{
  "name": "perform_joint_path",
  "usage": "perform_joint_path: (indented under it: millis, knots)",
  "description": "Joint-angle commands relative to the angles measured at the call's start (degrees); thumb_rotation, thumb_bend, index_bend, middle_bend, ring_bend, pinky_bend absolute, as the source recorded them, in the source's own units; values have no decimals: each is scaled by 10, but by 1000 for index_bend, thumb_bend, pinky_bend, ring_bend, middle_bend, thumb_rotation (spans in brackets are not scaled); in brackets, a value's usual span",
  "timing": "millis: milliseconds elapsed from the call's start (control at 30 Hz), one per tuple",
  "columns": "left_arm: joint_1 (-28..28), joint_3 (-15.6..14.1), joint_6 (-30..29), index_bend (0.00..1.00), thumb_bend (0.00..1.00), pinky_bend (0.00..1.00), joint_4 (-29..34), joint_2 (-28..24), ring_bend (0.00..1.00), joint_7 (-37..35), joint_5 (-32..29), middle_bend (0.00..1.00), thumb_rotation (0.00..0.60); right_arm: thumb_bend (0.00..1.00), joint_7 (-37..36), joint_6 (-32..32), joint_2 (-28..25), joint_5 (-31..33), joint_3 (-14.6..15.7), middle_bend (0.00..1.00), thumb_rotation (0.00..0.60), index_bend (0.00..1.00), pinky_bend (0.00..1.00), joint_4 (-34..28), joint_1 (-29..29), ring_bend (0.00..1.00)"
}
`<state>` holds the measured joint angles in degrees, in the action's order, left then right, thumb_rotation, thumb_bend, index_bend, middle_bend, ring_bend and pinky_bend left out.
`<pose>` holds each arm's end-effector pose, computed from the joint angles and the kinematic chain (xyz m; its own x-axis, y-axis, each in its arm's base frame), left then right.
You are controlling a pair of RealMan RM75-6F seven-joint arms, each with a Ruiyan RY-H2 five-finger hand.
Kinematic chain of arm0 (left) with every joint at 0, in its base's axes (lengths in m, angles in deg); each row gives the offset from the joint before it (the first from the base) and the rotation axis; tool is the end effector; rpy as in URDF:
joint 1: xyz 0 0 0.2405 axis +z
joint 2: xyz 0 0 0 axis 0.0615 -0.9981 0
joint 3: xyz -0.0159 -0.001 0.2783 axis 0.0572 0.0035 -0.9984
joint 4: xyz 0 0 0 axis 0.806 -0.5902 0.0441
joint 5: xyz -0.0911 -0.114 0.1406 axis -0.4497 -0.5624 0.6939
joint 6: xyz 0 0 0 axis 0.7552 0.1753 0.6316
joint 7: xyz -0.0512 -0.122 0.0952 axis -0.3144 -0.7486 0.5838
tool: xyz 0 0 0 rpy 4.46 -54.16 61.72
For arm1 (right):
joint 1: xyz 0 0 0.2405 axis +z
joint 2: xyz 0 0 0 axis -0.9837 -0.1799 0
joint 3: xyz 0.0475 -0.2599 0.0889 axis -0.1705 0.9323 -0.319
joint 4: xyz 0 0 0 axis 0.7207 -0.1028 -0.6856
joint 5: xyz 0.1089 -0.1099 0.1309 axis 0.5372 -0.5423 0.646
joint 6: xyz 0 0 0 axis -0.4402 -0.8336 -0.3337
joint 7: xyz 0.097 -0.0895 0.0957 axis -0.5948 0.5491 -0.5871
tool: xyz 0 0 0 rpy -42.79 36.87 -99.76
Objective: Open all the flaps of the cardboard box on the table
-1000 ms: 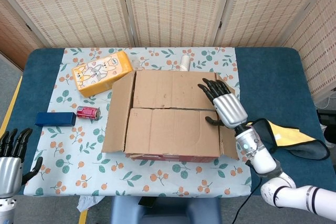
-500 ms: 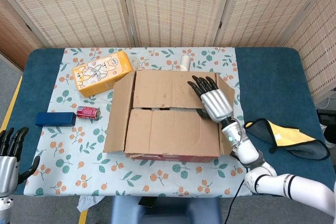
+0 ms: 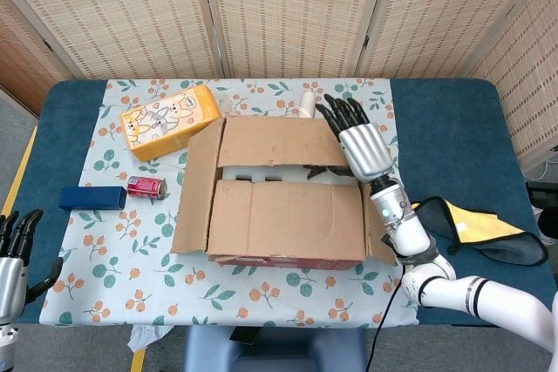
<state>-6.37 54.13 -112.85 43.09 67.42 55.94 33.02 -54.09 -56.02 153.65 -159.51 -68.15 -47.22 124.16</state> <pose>-0.3164 0.1888 0.1763 0.3855 -0.2276 0.8942 0.9125 -0.0498 -0.4061 -0.1145 -0.4298 0.0847 0.3045 0.0592 0.9507 -0.8694 -0.3904 0.3028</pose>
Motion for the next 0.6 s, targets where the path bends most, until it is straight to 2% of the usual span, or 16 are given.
perform_joint_path:
  millis: [33,133,300,467,600]
  knots:
    - [-1,3,5,0,405,17,-1,-1,39,-3,-5,161,600,290,0,-1,-10,18,-18,0,600,0,0,-2,8,0]
    - [-2,7,8,0,405,15,-4,-1,38,-9,-11,161,600,291,8,8,-16,39,-34,0,600,0,0,16,23,0]
    - [-4,13,18,0,405,15,-12,0,38,-14,-23,161,600,291,15,37,-6,76,-55,0,600,0,0,85,59,0]
    - [-8,23,30,0,405,15,-24,4,38,-19,-40,160,600,290,-3,72,21,96,-70,0,600,0,0,188,104,0]
    - [-12,33,46,0,405,15,-33,5,37,-26,-63,161,600,290,-34,111,47,106,-76,0,600,0,0,295,139,0]
